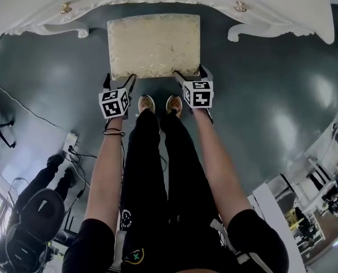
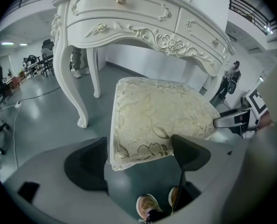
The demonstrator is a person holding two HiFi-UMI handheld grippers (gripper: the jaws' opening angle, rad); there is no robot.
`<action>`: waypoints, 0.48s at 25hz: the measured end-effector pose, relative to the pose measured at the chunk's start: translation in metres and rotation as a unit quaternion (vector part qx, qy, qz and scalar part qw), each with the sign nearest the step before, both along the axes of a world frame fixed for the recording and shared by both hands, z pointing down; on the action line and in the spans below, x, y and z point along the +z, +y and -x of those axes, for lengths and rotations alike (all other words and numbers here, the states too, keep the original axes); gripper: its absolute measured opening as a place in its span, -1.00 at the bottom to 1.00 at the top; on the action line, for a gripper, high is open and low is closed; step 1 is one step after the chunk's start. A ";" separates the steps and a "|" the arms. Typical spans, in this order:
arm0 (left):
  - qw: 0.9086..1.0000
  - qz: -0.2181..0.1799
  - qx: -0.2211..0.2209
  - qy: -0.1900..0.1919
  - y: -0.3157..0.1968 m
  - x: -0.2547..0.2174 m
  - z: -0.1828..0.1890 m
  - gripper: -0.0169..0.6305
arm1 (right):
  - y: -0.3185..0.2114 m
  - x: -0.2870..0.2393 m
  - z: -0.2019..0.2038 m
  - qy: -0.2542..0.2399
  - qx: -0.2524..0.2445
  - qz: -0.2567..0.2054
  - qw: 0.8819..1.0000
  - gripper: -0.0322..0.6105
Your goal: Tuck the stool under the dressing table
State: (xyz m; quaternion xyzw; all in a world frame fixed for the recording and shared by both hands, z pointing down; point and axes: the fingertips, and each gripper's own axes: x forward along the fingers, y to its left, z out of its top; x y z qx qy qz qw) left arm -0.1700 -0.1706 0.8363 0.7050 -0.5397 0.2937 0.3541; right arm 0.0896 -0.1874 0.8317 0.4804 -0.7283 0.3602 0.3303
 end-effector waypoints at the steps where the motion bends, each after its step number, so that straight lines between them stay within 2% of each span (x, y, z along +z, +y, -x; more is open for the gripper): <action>1: 1.000 -0.007 0.000 -0.010 -0.004 -0.001 0.001 0.45 | -0.003 0.000 0.001 0.000 0.001 -0.001 1.000 0.51; 5: 0.999 -0.028 0.000 -0.040 -0.028 -0.005 0.005 0.35 | -0.022 0.001 0.007 -0.002 0.008 -0.006 1.000 0.52; 8: 0.998 -0.034 0.005 -0.047 -0.049 -0.007 0.008 0.14 | -0.034 0.001 0.016 -0.001 0.029 -0.009 1.000 0.52; 12: 0.999 -0.037 0.013 -0.037 -0.079 -0.007 0.012 0.14 | -0.060 -0.002 0.019 0.010 0.050 -0.023 0.998 0.51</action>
